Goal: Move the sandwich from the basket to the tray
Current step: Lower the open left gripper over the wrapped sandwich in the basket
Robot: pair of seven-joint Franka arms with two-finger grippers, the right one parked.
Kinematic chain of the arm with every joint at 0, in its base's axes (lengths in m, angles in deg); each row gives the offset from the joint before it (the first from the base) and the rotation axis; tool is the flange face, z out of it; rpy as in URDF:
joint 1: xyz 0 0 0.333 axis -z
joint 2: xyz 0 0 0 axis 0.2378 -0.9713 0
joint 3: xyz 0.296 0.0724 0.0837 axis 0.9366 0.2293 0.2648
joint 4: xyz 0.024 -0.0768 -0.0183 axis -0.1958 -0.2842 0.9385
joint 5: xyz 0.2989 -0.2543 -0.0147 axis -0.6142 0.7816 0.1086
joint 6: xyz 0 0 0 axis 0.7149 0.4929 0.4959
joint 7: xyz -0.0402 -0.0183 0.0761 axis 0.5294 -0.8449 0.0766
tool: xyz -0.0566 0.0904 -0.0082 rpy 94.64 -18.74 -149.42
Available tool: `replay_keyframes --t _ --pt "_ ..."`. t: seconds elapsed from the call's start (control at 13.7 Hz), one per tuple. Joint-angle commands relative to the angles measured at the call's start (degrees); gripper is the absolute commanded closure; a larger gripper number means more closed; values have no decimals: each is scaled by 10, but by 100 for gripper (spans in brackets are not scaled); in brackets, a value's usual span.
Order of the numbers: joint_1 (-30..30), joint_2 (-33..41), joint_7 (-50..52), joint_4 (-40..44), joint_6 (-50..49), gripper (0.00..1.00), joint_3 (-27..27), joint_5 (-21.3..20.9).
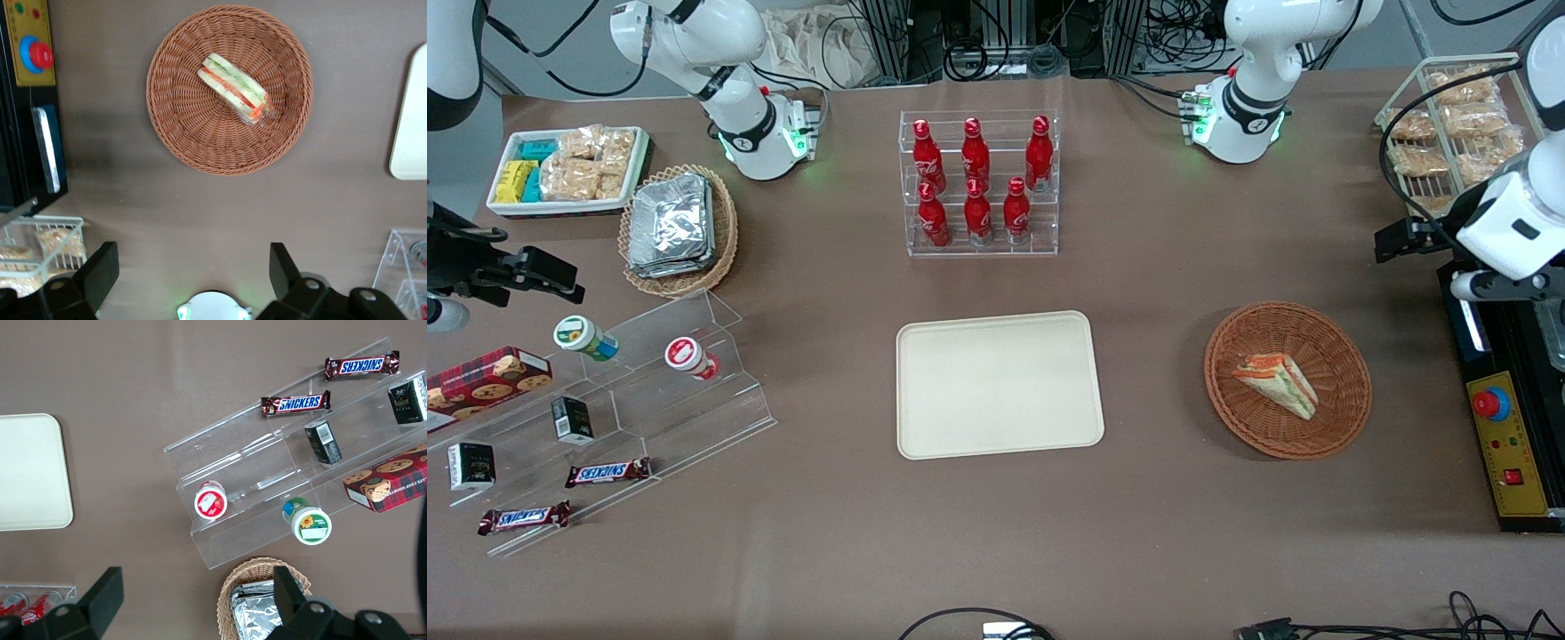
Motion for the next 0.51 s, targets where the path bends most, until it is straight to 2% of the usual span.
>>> replay_keyframes --t 0.0,0.07,0.29,0.44 --pt "0 -33 84 19 2 0 -3 38" --pt "-1 -45 111 19 12 0 -2 53" --pt "-2 -84 189 19 45 0 -2 67" --pt "-3 -123 204 22 68 0 -2 67"
